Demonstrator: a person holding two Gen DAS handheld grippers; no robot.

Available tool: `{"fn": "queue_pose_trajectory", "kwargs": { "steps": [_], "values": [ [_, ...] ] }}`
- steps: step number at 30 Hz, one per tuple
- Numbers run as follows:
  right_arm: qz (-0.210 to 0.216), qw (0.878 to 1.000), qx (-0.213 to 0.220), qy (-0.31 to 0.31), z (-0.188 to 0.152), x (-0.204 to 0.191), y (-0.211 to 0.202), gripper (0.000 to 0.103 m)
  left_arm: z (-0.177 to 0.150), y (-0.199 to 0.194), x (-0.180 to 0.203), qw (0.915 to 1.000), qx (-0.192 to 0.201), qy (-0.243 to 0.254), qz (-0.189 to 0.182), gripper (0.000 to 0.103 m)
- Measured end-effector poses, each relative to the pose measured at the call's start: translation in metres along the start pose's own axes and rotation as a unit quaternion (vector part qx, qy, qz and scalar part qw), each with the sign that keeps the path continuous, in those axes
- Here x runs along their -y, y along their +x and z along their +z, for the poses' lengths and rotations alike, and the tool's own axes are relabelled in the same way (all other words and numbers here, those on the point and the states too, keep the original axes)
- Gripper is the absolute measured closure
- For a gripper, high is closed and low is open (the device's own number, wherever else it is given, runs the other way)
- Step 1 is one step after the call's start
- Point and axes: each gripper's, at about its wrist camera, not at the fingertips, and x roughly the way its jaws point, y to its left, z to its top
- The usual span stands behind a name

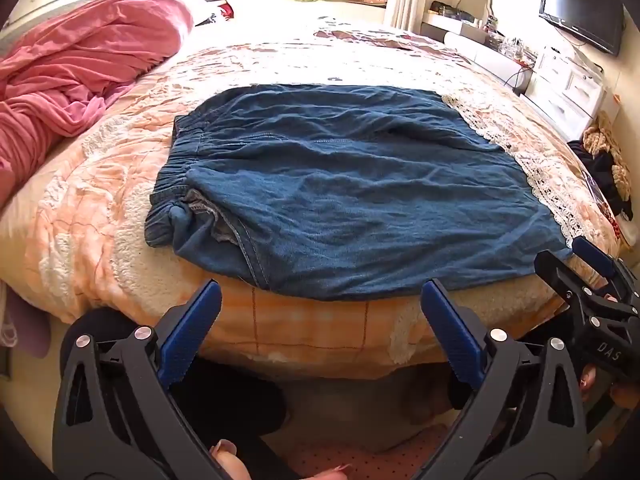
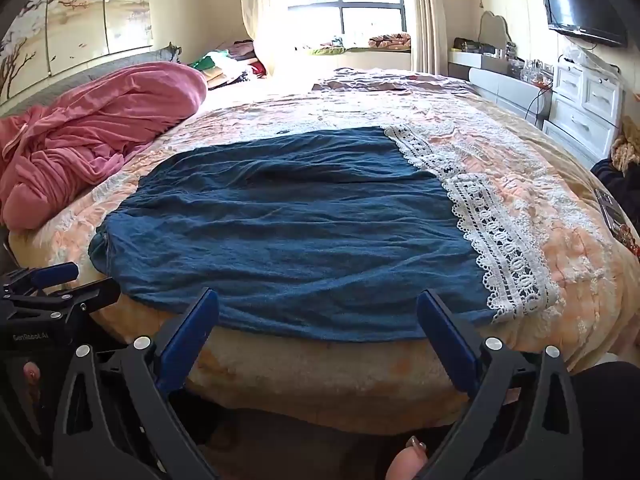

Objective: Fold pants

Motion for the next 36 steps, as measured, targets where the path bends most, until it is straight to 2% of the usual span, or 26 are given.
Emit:
{"fn": "queue_pose_trajectory", "kwargs": {
  "steps": [3, 7, 11, 36],
  "values": [
    [-0.001, 1.000, -0.004, -0.002, -0.001, -0.003, 0.003, 0.004, 0.001, -0.003, 0.001, 0.9999, 0.005, 0.007, 0.006, 0.009],
    [-0.001, 1.000, 0.020, -0.004, -0.002, -0.002, -0.007, 0.004, 0.003, -0.004, 0.004, 0.9999, 0.005, 0.007, 0.006, 0.009],
    [-0.010, 1.000, 0.023, -0.012, 0.000, -0.001, -0.007, 0.004, 0.000, -0.004, -0.001, 0.9999, 0.010, 0.003, 0.002, 0.009],
    [-0.013, 1.000, 0.021, -0.019, 0.000, -0.004, -0.007, 0.004, 0.001, -0.007, 0.001, 0.9998, 0.016, 0.009, -0.001, 0.009]
  ]
}}
